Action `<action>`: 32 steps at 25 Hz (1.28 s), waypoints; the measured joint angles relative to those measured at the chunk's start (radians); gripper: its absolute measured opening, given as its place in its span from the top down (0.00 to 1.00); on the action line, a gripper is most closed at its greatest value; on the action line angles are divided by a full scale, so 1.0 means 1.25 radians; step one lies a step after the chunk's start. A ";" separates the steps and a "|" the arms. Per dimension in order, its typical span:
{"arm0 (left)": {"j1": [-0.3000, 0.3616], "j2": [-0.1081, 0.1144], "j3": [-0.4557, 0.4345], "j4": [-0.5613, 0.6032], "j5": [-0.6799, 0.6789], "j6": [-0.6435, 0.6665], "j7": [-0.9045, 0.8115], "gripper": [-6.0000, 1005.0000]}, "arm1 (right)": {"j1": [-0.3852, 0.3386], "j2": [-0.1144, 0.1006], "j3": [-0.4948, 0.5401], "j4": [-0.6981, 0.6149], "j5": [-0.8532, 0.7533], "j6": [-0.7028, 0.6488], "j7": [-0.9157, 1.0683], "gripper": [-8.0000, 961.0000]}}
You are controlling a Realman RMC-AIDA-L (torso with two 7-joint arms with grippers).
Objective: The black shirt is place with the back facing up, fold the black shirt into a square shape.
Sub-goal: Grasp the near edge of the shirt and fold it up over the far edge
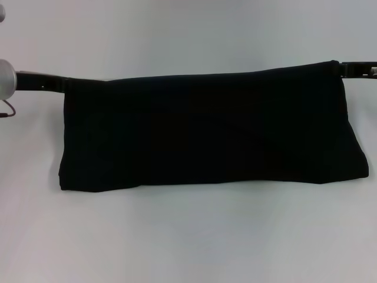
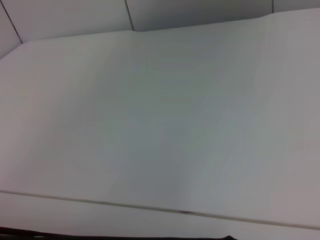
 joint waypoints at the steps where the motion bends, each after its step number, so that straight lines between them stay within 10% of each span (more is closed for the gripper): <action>1: -0.002 0.000 0.000 -0.001 0.000 -0.002 0.000 0.97 | 0.000 -0.001 0.000 0.000 0.000 0.003 0.000 0.97; 23: -0.007 -0.038 0.029 -0.011 0.000 -0.120 0.000 0.93 | -0.003 0.013 0.000 0.001 0.000 0.044 0.005 0.92; 25: -0.003 -0.042 0.026 -0.008 -0.002 -0.142 -0.008 0.89 | -0.003 0.012 0.001 -0.004 0.001 0.046 0.005 0.70; 32: 0.046 -0.041 0.024 0.116 -0.009 0.064 -0.097 0.63 | -0.024 0.007 0.010 -0.061 0.014 -0.094 0.014 0.54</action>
